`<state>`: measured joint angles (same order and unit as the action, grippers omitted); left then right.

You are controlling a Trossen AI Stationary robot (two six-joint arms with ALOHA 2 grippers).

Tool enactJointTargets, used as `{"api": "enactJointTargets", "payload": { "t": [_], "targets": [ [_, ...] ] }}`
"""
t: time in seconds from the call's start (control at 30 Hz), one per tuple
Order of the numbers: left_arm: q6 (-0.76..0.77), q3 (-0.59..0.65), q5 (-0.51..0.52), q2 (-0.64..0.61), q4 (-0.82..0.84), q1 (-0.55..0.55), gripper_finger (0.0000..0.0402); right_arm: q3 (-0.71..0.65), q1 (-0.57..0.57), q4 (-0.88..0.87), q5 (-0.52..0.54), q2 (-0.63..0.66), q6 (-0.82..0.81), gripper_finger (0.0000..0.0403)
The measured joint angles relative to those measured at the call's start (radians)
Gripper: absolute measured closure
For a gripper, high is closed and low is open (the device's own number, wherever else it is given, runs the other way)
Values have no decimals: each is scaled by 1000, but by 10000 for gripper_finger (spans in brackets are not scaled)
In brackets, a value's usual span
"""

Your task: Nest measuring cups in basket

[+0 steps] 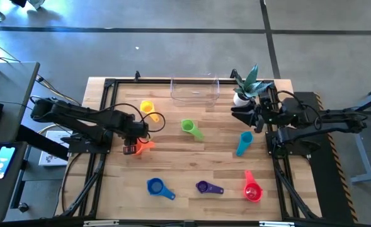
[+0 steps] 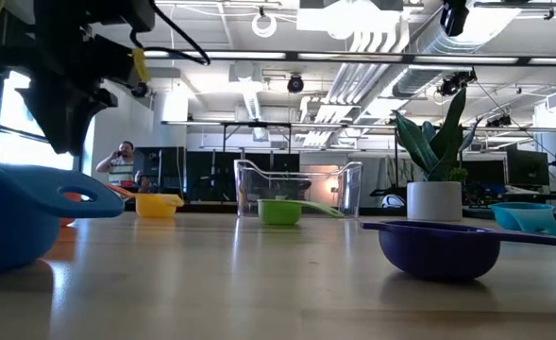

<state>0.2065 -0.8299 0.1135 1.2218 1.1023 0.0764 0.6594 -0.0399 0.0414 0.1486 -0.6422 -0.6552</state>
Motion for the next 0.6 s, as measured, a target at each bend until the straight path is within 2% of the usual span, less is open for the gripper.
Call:
{"api": "enactJointTargets", "payload": {
  "t": [0.6],
  "targets": [
    [-154, 0, -32, 134, -35, -81, 280, 0, 0, 0, -3, 0, 0, 226]
  ]
}}
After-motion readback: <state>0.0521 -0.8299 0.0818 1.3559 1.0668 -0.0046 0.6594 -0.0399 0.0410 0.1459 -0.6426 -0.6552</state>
